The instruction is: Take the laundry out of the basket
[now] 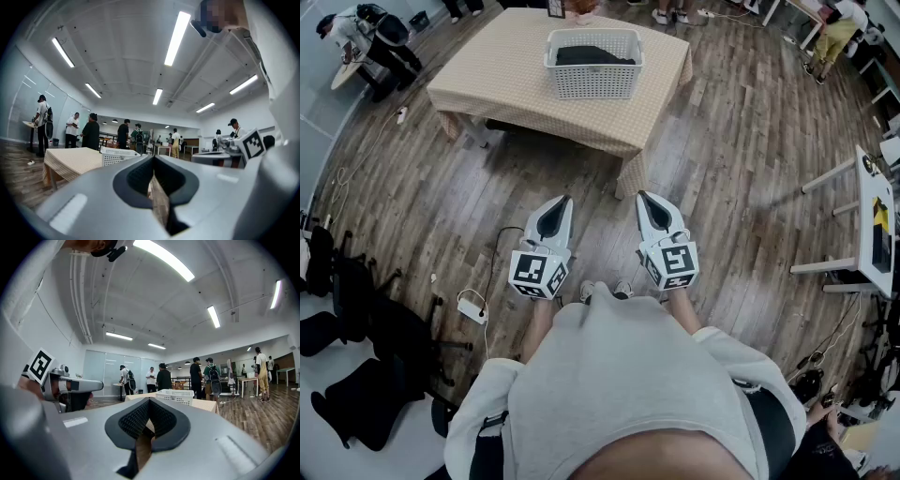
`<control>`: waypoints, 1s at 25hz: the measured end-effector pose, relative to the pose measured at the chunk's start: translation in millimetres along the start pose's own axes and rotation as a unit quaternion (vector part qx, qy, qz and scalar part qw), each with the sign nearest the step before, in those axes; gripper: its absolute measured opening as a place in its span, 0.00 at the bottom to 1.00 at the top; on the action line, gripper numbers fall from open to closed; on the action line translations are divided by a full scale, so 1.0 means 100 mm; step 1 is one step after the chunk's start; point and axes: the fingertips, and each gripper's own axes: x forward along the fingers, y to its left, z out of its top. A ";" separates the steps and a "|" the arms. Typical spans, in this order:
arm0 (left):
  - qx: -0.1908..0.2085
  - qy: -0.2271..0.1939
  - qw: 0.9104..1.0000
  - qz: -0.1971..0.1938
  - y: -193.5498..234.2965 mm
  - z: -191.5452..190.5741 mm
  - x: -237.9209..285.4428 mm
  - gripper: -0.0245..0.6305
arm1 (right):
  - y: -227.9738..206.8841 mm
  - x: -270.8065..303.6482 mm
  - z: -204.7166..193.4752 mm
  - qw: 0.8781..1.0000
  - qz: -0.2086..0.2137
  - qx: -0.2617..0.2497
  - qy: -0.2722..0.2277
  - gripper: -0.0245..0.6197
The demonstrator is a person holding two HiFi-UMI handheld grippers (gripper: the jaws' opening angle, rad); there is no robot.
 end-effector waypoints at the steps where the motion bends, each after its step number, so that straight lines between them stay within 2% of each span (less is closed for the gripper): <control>1: 0.000 0.000 1.000 0.001 0.00 -0.01 0.02 0.05 | -0.01 0.01 0.00 1.000 0.001 -0.001 0.000 0.04; 25: -0.002 -0.002 1.000 0.022 -0.11 -0.03 0.18 0.05 | -0.20 0.02 -0.02 1.000 0.025 0.011 -0.008 0.04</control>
